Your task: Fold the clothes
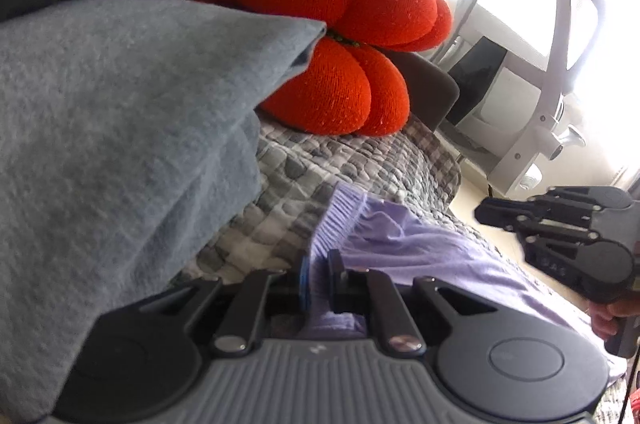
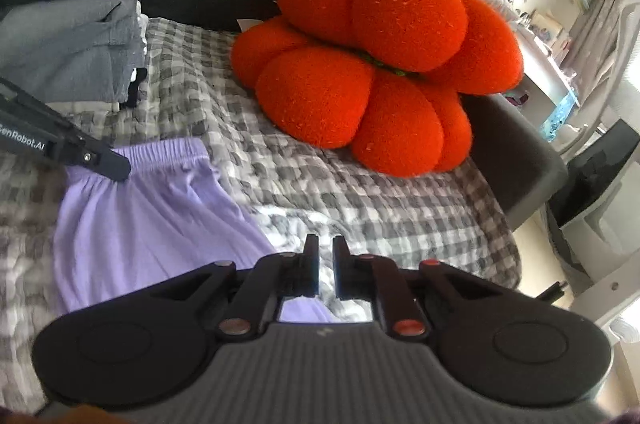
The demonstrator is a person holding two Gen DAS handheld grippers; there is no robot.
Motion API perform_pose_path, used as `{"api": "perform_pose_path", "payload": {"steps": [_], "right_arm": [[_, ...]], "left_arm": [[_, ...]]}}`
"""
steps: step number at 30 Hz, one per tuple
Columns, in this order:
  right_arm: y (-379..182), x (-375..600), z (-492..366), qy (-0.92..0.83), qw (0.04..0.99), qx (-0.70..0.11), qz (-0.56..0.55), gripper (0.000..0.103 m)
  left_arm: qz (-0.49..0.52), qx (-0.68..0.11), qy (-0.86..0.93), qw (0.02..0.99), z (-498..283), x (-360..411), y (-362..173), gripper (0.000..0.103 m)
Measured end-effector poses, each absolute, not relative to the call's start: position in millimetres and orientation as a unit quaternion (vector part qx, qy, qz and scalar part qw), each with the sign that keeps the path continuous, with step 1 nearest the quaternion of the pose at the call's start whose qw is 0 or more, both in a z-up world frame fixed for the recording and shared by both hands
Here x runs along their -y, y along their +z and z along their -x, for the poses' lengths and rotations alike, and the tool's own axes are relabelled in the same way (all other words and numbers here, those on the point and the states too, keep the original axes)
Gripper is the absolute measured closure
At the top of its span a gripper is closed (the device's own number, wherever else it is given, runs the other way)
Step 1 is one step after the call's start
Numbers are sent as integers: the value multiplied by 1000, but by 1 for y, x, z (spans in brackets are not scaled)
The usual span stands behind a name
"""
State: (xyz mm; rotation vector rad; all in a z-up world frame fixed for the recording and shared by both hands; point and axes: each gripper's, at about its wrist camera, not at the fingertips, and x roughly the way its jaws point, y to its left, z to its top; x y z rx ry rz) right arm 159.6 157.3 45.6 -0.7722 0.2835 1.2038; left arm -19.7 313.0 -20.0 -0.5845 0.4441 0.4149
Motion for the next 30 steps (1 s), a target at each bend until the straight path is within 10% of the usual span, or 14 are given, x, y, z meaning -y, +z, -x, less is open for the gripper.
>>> {"api": "perform_pose_path", "payload": {"steps": [30], "right_arm": [[54,-194,-150,601,715,-181,306,99]], "left_arm": [[83,-225,269,933,16,-245,0,94]]}}
